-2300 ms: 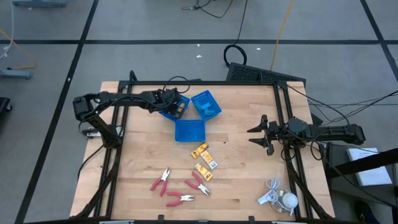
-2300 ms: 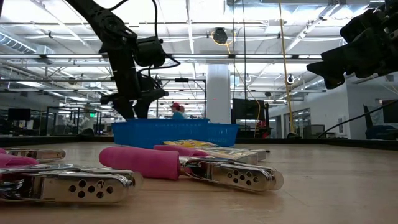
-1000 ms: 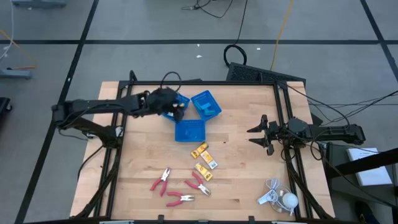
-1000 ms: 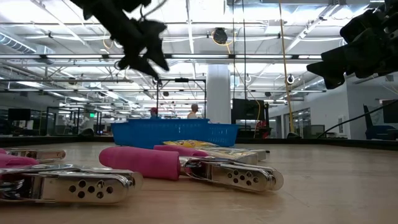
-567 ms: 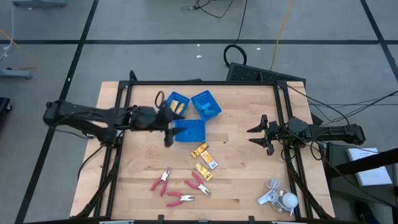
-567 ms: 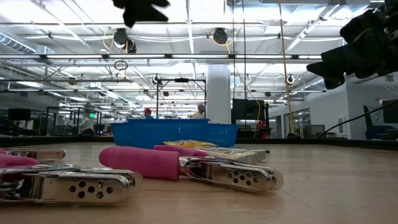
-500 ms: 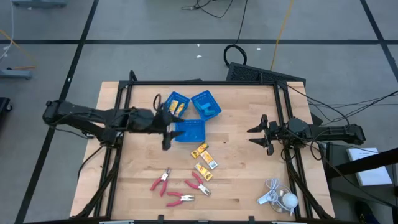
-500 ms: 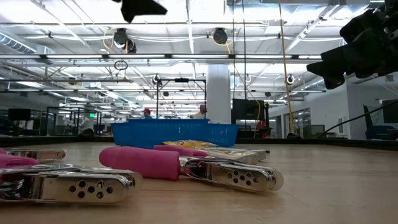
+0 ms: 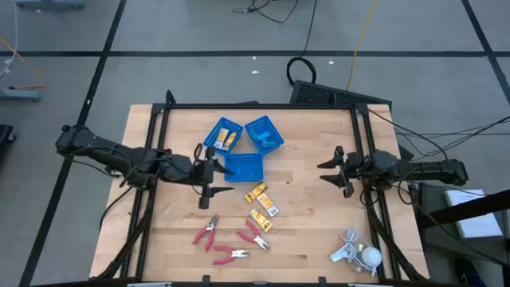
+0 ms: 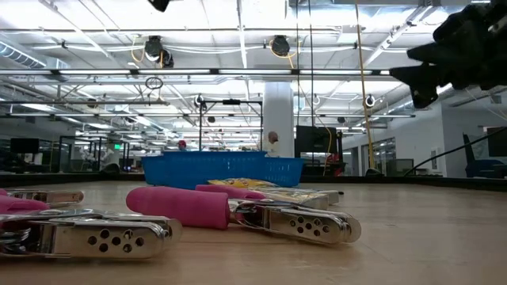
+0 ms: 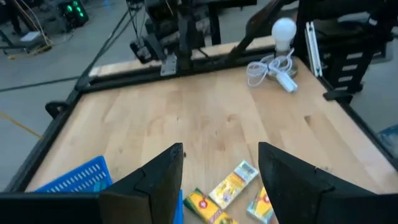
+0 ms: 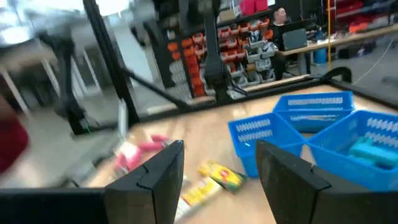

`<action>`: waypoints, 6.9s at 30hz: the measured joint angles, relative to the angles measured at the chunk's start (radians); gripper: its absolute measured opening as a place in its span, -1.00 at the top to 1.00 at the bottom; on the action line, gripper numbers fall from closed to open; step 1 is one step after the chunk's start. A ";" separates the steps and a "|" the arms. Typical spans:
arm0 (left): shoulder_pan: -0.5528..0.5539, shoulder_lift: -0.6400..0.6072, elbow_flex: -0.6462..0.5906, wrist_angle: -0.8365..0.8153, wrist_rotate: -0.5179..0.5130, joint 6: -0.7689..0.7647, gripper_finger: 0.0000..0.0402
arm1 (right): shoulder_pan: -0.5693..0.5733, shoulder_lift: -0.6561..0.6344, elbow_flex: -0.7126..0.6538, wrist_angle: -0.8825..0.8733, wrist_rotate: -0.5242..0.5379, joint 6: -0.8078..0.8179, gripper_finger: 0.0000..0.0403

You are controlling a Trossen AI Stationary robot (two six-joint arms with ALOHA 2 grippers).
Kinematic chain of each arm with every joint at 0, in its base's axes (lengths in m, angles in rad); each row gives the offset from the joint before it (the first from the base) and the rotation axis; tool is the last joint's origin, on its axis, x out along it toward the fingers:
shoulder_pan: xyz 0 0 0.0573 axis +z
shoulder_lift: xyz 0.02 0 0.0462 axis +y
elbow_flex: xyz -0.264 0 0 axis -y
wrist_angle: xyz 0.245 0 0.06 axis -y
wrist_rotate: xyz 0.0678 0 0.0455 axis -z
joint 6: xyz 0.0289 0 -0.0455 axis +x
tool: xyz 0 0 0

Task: Pick & Place School Supplies
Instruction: Put the yellow crayon box into the top left blue bin

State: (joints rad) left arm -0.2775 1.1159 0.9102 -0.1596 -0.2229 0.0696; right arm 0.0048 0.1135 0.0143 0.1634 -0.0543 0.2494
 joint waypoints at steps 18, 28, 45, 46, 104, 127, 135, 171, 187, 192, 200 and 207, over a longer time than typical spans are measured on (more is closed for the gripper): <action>0.015 -0.222 -0.397 0.376 -0.066 -0.093 0.07 | 0.004 0.076 0.000 0.370 0.181 0.279 0.00; 0.031 -0.218 -0.407 0.367 -0.066 -0.136 0.07 | 0.232 0.556 0.156 0.528 0.352 0.071 -0.09; 0.035 -0.218 -0.407 0.366 -0.067 -0.155 0.07 | 0.396 1.533 0.891 -0.108 0.475 0.250 -0.44; 0.035 -0.218 -0.407 0.366 -0.067 -0.158 0.07 | 0.396 1.568 0.930 -0.154 0.475 0.265 -0.44; 0.104 0.071 -0.405 0.799 -0.138 -0.656 0.07 | 0.388 1.526 1.087 -0.529 1.002 -0.074 0.19; 0.194 0.421 -0.225 0.911 0.003 -0.696 0.07 | 0.335 1.525 1.088 -0.189 0.983 -0.394 0.18; 0.223 0.424 -0.208 0.850 0.093 -0.735 0.17 | 0.335 1.525 1.089 -0.190 0.991 -0.400 0.18; 0.312 0.077 -0.209 0.312 -0.297 -0.408 0.75 | 0.395 1.079 0.579 -0.001 0.783 0.011 -0.03; 0.511 0.151 -0.210 0.050 -0.348 -0.608 0.75 | 0.394 0.739 0.235 0.461 0.729 -0.132 -0.03; 0.554 0.232 -0.210 0.056 -0.320 -0.613 0.84 | 0.394 0.728 0.225 0.461 0.729 -0.131 -0.03; 0.595 0.322 -0.210 0.054 -0.235 -0.649 0.64 | 0.394 0.728 0.224 0.461 0.729 -0.131 -0.03; 0.602 0.330 -0.210 0.056 -0.219 -0.651 0.63 | 0.394 0.728 0.224 0.461 0.729 -0.130 -0.03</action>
State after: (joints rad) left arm 0.3241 1.4456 0.7006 -0.1035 -0.4419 -0.5812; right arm 0.3992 0.8413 0.2382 0.6247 0.6746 0.1192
